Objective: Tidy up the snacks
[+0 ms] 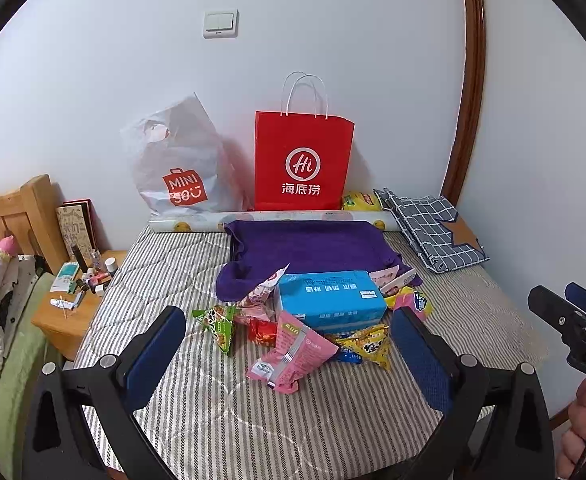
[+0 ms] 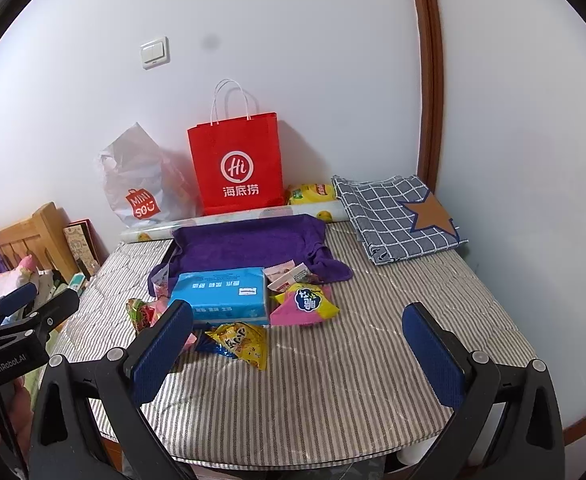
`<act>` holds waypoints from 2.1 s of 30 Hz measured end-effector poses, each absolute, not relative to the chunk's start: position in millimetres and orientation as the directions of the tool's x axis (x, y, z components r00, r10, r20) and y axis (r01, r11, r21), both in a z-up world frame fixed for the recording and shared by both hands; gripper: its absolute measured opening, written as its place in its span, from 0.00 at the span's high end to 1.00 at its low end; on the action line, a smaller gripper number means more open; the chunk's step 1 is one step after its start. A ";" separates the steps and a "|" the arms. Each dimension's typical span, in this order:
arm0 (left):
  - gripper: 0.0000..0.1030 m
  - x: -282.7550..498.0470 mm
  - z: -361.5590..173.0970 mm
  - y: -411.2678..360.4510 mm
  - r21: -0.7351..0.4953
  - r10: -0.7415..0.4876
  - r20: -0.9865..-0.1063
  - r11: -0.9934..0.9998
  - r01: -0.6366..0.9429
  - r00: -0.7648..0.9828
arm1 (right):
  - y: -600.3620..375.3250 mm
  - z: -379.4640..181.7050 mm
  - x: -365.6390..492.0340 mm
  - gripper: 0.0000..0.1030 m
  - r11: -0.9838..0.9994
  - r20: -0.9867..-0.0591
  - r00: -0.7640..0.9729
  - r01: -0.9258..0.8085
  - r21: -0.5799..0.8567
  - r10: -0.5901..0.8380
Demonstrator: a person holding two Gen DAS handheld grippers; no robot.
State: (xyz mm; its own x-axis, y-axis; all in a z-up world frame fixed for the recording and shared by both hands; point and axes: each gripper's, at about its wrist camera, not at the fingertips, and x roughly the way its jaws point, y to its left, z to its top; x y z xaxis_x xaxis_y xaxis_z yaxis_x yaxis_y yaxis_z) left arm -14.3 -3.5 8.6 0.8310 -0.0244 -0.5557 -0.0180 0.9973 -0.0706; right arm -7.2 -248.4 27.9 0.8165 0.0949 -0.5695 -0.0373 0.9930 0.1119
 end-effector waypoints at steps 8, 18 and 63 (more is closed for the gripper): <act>0.00 -15.5 8.1 -6.2 -0.072 -0.029 -0.553 0.997 -0.013 0.833 | -247.3 27.5 -8.3 0.00 0.993 -0.567 0.818 -0.041 0.111 0.097; 0.00 -16.2 6.7 -6.7 -0.071 -0.029 -0.560 0.997 -0.013 0.828 | -248.0 27.4 -10.2 0.00 0.993 -0.561 0.822 -0.043 0.113 0.099; 0.00 35.6 -53.8 22.3 -0.043 0.029 -0.659 0.996 -0.077 0.751 | -256.9 -42.3 50.4 0.00 0.993 -0.674 0.732 -0.035 0.112 0.102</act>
